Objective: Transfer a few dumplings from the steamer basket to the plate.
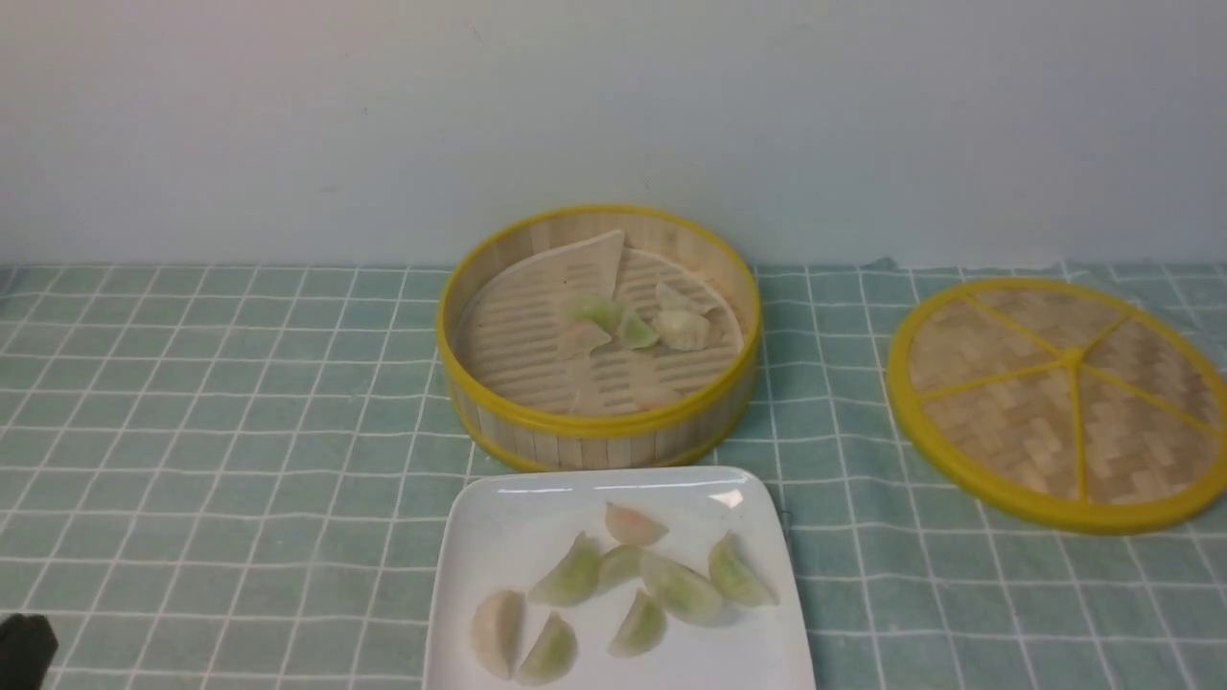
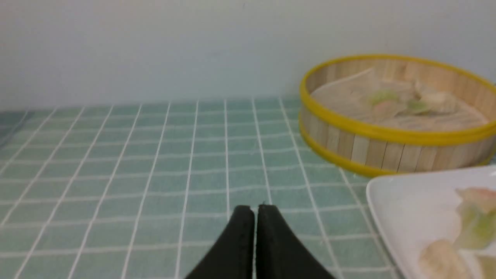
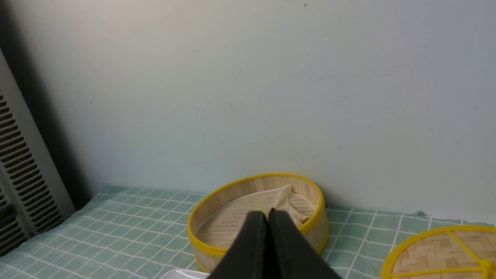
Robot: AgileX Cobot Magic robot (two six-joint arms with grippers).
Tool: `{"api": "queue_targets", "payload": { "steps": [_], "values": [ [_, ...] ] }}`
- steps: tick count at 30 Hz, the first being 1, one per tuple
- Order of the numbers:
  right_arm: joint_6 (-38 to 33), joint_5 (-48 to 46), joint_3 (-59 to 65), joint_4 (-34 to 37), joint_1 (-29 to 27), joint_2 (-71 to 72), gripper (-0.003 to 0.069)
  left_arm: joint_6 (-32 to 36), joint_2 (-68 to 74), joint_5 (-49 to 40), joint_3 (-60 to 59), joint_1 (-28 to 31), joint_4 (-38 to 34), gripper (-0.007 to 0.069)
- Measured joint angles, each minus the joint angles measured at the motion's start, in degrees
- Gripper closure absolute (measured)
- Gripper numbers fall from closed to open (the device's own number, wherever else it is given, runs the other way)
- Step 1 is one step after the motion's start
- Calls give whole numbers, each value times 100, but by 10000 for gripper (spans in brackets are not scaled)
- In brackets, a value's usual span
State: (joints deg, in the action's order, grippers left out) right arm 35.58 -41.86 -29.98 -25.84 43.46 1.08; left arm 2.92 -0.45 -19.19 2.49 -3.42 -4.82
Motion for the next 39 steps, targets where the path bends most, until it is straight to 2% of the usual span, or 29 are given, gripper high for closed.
{"api": "queue_targets", "payload": {
  "steps": [4,32,37,39],
  "values": [
    [0,-4,0,14,0,0,673,12,-17,-59,-399,75,40,631],
    [-8,-4,0,14,0,0,673,19,-21,-240,-411,85,51,631],
    [-537,85,20,510,0,0,673,19,-21,-240,-411,85,51,631],
    [-1401,431,125,1233,0,0,673,19,-21,-240,-411,85,51,631]
  ]
}}
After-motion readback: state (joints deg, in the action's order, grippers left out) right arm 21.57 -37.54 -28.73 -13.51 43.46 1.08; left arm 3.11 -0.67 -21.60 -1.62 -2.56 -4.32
